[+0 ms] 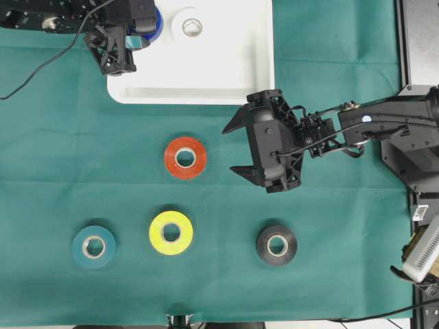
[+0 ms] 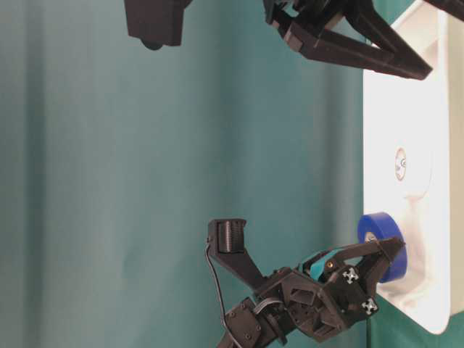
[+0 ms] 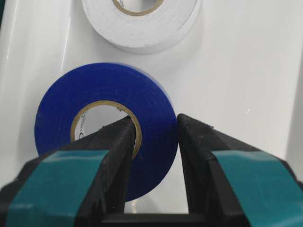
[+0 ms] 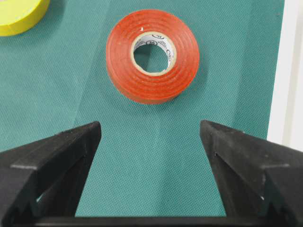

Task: Put the tape alternately from left to right into the white case.
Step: 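Release the blue roll in the tray and withdraw the left gripper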

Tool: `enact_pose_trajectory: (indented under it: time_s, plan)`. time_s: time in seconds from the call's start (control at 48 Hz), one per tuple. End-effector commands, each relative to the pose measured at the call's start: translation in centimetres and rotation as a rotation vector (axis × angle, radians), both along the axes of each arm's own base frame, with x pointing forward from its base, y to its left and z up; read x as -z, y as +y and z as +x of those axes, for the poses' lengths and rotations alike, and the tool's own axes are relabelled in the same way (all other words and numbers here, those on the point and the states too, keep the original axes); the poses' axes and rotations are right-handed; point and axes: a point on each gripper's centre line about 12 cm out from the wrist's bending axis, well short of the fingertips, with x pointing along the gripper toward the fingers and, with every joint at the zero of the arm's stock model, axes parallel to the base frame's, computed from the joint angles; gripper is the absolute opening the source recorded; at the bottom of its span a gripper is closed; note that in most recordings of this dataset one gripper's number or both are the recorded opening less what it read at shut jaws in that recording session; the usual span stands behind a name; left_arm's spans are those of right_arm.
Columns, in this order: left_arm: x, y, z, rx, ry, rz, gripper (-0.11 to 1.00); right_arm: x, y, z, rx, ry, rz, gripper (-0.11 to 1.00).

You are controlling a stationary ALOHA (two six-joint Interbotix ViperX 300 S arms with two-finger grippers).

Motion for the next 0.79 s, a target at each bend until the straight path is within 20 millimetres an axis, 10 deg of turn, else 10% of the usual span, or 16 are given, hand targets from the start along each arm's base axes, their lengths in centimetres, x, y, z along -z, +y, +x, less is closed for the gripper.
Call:
enact_pose_trajectory:
  time_s: [0.0,0.313,0.771]
  plan:
    - [-1.43,0.34,0.61,0.0,-0.043,0.021,0.27,-0.78,0.12,0.31,-0.004,-0.03,0.005,0.83]
    - [-1.55,0.27,0.45,0.021,-0.037,0.038,0.97,-0.68,0.11,0.23,-0.004,-0.027,0.005,0.83]
    - [-2.08,-0.01,0.26,0.03,-0.041,0.045,1.0,-0.68,0.11,0.23,-0.004,-0.027,0.005,0.83]
